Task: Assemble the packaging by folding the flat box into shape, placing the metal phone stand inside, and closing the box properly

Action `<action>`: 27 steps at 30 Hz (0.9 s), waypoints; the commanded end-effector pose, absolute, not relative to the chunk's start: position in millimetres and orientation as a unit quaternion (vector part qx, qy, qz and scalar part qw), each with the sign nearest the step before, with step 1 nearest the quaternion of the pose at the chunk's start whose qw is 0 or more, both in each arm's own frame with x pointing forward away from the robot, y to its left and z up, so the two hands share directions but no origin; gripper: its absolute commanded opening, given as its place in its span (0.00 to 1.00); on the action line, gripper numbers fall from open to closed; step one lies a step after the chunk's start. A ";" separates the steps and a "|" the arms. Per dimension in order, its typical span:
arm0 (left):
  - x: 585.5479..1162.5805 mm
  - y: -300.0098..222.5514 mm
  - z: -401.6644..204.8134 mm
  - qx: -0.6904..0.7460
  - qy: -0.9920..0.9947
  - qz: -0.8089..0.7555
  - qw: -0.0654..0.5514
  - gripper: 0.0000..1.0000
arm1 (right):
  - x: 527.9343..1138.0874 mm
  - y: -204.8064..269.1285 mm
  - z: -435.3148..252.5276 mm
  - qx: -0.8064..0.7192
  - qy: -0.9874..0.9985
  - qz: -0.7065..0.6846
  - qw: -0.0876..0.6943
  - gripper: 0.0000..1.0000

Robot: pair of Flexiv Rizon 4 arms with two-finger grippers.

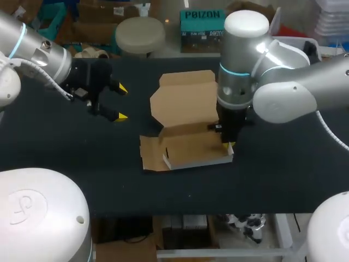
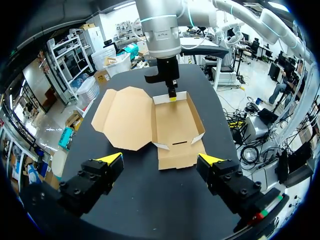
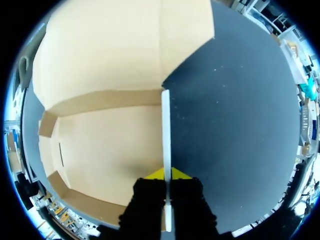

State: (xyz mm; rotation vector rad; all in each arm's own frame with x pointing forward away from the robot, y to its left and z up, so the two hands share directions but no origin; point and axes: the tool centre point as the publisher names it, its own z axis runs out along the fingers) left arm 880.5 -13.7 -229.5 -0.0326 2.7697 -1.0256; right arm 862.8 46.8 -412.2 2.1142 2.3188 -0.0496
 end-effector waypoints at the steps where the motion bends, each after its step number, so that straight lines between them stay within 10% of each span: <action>1: 880.9 -13.5 -228.0 -0.011 0.935 -0.343 0.091 1.00 | 864.6 52.1 -411.3 0.676 0.737 -0.030 0.007 0.00; 27: 880.9 -13.5 -228.0 -0.011 0.935 -0.343 0.091 1.00 | 864.2 51.3 -417.6 0.680 0.732 -0.036 0.002 0.00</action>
